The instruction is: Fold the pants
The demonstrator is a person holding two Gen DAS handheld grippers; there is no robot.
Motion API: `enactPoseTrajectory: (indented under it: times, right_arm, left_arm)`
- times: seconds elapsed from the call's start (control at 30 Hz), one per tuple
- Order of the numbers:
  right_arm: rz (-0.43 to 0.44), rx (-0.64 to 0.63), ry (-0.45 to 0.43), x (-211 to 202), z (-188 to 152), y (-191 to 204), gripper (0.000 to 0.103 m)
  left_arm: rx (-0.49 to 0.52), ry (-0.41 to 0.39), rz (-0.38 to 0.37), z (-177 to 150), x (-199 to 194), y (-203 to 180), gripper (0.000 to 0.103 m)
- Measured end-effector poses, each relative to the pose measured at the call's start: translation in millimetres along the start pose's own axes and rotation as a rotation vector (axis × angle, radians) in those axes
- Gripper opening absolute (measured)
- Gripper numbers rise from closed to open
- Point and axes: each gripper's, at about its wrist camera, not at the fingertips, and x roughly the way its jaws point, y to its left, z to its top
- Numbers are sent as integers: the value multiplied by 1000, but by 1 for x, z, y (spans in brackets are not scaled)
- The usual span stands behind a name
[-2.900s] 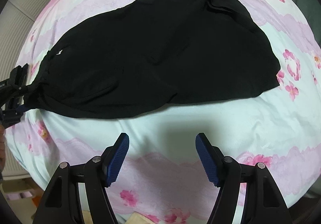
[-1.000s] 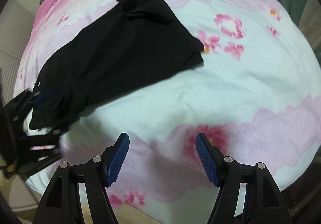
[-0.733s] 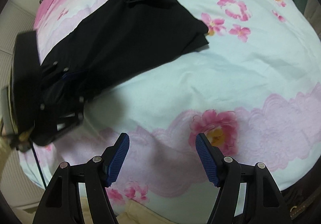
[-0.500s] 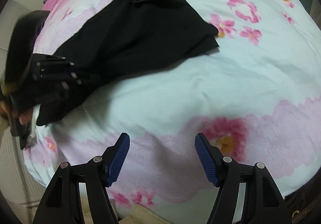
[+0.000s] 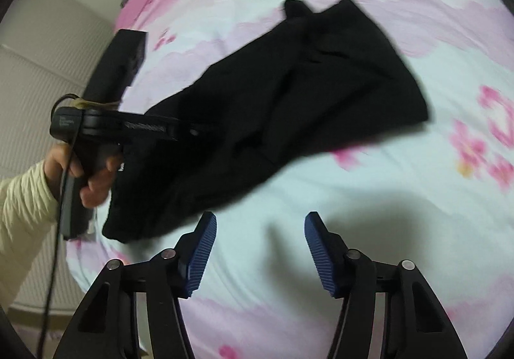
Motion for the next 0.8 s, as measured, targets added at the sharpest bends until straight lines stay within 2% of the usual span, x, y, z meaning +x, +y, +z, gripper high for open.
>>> enactPoseTrajectory:
  times: [0.2, 0.33, 0.43, 0.53, 0.57, 0.67, 0.7, 0.8]
  right_arm:
    - [50, 6, 25, 26, 20, 8, 52]
    - [51, -20, 6, 31, 32, 11, 50]
    - [27, -35, 27, 45, 44, 9, 50]
    - [27, -28, 72, 65, 53, 3, 45]
    - [28, -24, 82, 69, 56, 0, 42]
    - [41, 5, 137, 79, 55, -6, 18]
    - [40, 7, 139, 75, 52, -6, 14]
    - [10, -17, 116, 50, 40, 0, 12]
  left_arm:
    - [-22, -10, 4, 5, 5, 13, 11]
    - [-44, -29, -21, 0, 5, 19, 11]
    - [-49, -35, -25, -5, 2, 24, 11]
    - [-50, -41, -20, -10, -1, 27, 11]
    - [-52, -38, -15, -13, -2, 28, 11]
    - [-32, -37, -14, -20, -7, 20, 11]
    - [-25, -40, -17, -21, -7, 15, 11]
    - [9, -57, -62, -36, -15, -1, 12]
